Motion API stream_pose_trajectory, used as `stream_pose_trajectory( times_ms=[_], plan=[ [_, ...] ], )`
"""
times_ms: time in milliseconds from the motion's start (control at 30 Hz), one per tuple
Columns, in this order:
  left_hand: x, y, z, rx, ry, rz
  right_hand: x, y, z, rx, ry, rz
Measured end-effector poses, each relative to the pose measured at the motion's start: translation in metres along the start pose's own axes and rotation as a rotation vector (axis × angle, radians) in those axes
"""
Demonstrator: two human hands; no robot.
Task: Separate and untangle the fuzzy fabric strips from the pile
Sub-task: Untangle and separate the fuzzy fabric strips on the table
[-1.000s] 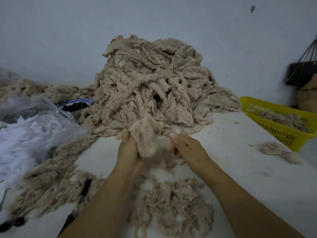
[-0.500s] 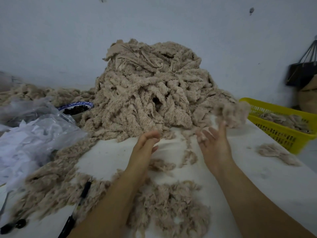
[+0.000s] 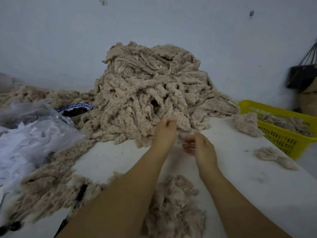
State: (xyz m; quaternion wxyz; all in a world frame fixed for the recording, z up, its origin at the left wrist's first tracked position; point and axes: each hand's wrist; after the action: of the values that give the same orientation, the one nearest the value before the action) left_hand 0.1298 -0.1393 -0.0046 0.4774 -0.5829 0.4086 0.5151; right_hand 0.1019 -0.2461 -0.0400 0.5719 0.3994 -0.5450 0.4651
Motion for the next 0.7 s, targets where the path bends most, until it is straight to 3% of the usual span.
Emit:
stream_pose_trajectory(
  times_ms=[100,233,400,500,700],
  plan=[
    [0.005,-0.011,-0.039,0.049,-0.156,-0.118,-0.011,-0.005,0.006,-0.083,0.036,0.006],
    [0.024,-0.022,-0.049,0.132,-0.475,-0.413,-0.016,-0.01,0.003,-0.117,0.12,0.008],
    [0.04,-0.005,-0.032,-0.015,-0.381,-0.575,-0.014,-0.013,-0.003,-0.1,0.218,0.095],
    [0.04,0.018,-0.022,-0.077,-0.285,-0.537,-0.01,-0.007,-0.007,-0.1,0.277,0.092],
    [0.037,0.034,0.007,-0.242,-0.058,-0.194,0.0,0.014,-0.04,-0.055,0.114,-0.051]
  ],
)
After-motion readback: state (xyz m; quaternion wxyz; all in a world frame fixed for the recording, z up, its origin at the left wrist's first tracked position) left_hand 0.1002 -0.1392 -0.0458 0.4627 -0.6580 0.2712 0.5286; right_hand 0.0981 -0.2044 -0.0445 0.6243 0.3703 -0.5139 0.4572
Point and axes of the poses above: each hand's wrist, its own y-axis away from the middle knuckle, its own z-axis out of the back of the hand, x = y × z, and after that the axes turned 9 degrees about y, right-handed
